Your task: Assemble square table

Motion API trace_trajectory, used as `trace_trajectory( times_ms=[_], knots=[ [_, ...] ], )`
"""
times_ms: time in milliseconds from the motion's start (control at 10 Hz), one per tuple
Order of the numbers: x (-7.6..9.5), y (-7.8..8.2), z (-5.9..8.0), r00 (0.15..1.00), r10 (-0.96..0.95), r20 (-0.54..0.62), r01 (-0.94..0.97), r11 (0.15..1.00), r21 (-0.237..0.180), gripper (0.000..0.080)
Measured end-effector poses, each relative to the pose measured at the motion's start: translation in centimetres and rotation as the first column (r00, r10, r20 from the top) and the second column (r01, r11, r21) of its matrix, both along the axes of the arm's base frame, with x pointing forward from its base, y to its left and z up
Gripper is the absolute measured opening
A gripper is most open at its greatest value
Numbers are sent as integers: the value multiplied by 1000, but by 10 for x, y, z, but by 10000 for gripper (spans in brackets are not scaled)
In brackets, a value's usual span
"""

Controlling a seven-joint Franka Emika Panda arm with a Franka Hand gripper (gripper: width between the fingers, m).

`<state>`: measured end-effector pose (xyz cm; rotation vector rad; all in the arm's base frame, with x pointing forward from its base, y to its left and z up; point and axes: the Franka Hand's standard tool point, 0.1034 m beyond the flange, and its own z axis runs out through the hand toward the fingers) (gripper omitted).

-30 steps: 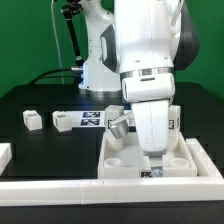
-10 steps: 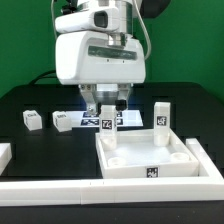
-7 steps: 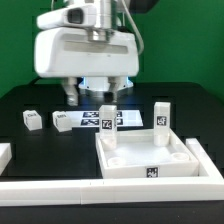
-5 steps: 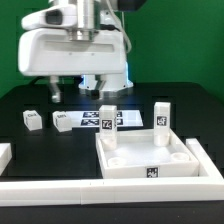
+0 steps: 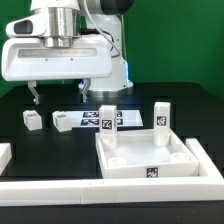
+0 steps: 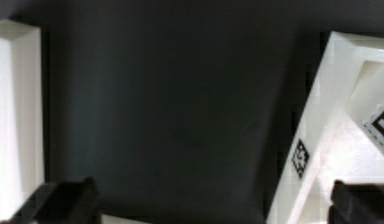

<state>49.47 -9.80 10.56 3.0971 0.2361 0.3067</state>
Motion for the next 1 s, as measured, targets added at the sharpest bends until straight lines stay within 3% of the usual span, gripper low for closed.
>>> trace_trajectory(
  times_ms=[200, 400, 500, 600, 700, 1000],
  knots=[
    [-15, 3, -8, 997, -38, -73, 41, 999, 34, 648],
    [-45, -5, -19, 999, -10, -46, 10, 1000, -1, 648],
    [-65, -4, -29, 997, 5, -82, -5, 1000, 1, 648],
    [-74, -2, -35, 993, 45, -109, -47, 999, -8, 648],
    [-77, 9, -36, 977, 28, -211, -24, 999, 24, 648],
    [-73, 21, -39, 927, 64, -371, -51, 998, 46, 648]
  ],
)
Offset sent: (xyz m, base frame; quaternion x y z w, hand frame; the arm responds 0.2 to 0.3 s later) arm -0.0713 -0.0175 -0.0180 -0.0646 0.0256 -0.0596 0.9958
